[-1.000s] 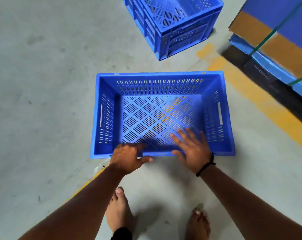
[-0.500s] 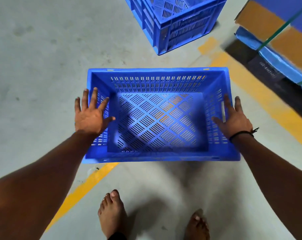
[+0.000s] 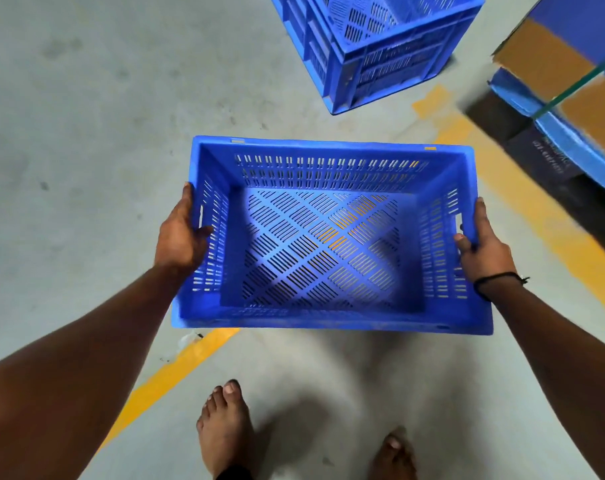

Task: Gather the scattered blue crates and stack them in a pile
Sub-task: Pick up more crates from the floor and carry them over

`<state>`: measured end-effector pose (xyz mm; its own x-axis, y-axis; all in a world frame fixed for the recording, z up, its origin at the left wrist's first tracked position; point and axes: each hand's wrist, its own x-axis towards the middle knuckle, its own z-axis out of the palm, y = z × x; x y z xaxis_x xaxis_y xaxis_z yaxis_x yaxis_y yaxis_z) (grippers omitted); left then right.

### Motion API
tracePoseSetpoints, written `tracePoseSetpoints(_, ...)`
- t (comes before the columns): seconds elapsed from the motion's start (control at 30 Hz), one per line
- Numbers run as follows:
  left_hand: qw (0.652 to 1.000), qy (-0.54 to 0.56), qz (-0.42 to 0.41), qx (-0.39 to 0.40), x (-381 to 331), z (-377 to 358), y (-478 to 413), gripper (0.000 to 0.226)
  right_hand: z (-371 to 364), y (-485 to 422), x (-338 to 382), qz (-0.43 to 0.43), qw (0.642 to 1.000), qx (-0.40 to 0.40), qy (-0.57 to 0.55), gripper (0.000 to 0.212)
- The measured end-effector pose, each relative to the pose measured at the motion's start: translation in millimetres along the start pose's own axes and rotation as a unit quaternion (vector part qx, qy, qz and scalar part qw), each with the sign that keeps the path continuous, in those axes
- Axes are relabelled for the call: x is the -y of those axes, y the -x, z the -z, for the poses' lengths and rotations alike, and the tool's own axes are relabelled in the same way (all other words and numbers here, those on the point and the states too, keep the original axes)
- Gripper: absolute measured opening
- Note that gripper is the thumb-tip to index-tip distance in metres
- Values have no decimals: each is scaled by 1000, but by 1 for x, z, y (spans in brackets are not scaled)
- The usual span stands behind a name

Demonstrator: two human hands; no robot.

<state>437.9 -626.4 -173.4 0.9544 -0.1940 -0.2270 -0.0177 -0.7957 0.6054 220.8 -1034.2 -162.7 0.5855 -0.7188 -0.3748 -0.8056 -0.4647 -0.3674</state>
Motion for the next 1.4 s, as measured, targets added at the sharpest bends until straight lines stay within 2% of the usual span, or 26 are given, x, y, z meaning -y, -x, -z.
tracePoseSetpoints(0.3, 999, 35, -15, -16, -7, 65, 17, 75, 50, 23, 56, 35, 999, -17, 22, 61)
tracePoseSetpoints(0.63, 996, 39, 9, -82, -72, 245, 37, 73, 164, 75, 188, 120, 993, -19, -9, 61)
tracePoseSetpoints(0.77, 992, 60, 30, -107, -78, 341, 56, 71, 210, 110, 263, 191, 981, -14, -16, 64)
tracePoseSetpoints(0.87, 989, 72, 31, -122, -79, 416, 70, 69, 240, 139, 324, 195, 981, -4, 5, 68)
tracePoseSetpoints(1.1, 981, 79, 61, -167, -72, 583, 74, 68, 273, 198, 498, 232, 973, -3, 22, 63)
tracePoseSetpoints(1.33, 968, 87, 101, -213, -54, 696, 39, 62, 274, 198, 655, 276, 961, 11, 32, 61)
tracePoseSetpoints(1.4, 966, 92, 111, -213, -50, 711, 32, 62, 273, 194, 680, 283, 958, 12, 43, 61)
